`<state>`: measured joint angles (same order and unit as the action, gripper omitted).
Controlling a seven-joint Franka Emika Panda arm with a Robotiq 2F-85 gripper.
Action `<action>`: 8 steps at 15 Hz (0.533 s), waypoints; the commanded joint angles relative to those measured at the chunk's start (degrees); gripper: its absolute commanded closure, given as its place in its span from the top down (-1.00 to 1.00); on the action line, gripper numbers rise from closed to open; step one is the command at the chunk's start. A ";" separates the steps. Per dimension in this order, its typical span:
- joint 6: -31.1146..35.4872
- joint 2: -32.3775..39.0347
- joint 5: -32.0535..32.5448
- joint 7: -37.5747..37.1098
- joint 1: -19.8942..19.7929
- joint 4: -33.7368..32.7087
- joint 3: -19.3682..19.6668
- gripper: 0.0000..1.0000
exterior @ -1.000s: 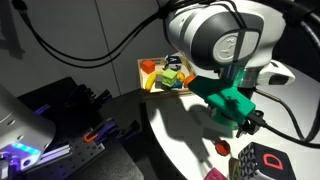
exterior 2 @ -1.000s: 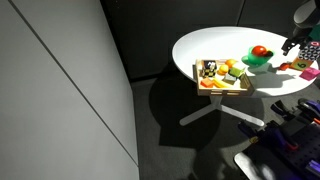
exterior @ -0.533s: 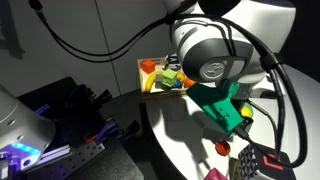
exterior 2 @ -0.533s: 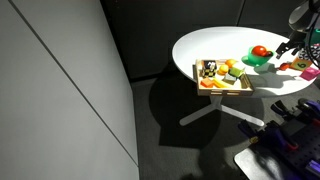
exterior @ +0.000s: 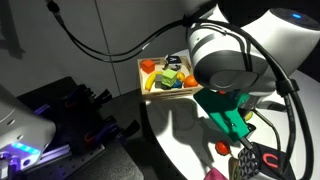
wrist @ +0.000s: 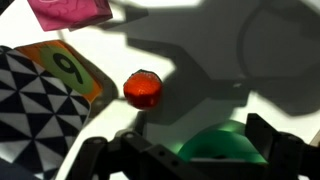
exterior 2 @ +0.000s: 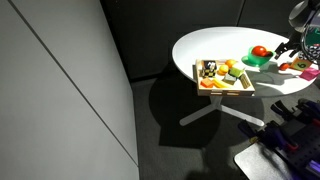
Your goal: Put the strawberry in the bowl
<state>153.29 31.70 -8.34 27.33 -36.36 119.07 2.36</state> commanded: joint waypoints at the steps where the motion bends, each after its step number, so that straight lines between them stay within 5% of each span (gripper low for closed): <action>1: -0.39 -0.02 -0.13 0.03 0.22 -0.33 0.24 1.00; 8: -0.53 0.43 0.08 -0.65 0.54 -1.01 0.62 1.00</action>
<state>152.93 31.76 -8.34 27.33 -36.40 118.64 2.27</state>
